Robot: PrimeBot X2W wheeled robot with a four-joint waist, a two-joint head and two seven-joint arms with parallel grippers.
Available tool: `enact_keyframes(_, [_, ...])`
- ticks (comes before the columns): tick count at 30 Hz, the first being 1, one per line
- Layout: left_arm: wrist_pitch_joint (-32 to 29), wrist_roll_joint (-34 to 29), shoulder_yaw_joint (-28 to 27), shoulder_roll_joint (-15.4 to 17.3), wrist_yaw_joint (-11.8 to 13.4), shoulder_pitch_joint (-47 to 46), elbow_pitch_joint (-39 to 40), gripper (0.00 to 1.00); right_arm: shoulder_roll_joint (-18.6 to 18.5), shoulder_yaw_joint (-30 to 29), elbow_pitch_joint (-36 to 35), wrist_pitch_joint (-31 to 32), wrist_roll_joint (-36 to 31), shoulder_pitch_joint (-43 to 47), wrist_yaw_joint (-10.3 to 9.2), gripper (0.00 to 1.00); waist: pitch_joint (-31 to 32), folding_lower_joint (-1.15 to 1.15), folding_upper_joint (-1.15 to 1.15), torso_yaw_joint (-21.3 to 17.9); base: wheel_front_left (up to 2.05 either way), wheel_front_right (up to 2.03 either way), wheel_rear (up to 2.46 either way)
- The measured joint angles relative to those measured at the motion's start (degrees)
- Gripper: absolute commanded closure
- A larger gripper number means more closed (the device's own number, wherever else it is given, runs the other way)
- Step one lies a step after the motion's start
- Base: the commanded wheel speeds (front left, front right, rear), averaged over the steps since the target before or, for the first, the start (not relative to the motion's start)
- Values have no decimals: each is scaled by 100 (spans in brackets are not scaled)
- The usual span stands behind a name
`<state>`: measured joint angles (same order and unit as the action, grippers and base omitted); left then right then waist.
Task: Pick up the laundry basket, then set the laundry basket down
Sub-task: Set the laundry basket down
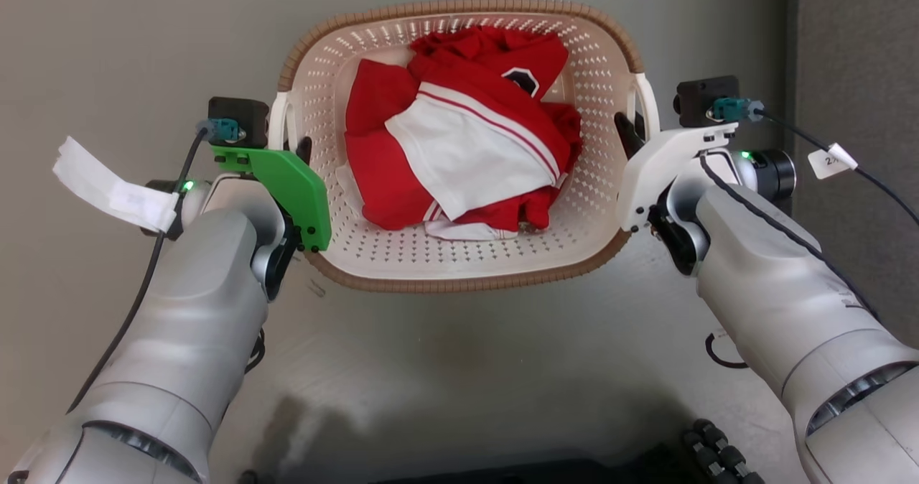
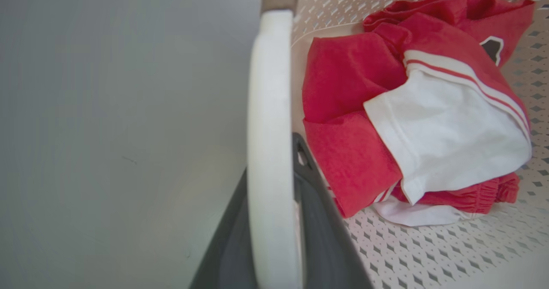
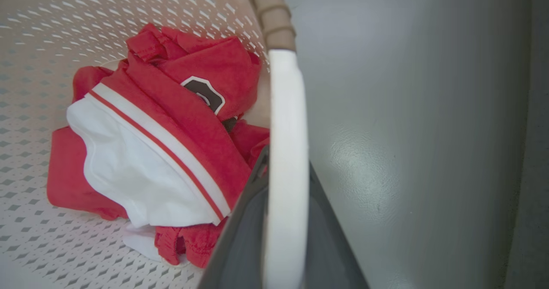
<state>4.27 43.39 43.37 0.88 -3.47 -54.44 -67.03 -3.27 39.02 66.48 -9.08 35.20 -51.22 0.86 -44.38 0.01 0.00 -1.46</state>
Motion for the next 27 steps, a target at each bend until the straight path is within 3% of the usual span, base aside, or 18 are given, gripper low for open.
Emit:
enact_keyframes(11, [134,-80,64,-8,-51,-193,-123,100,22,-20,157,-66,-1,-179,41,100,-600,-1,0,60,0,0,0])
enact_keyframes(27, [135,-94,142,-36,-158,-224,-276,100,74,-24,345,-175,7,-228,113,100,-764,0,0,68,0,0,0])
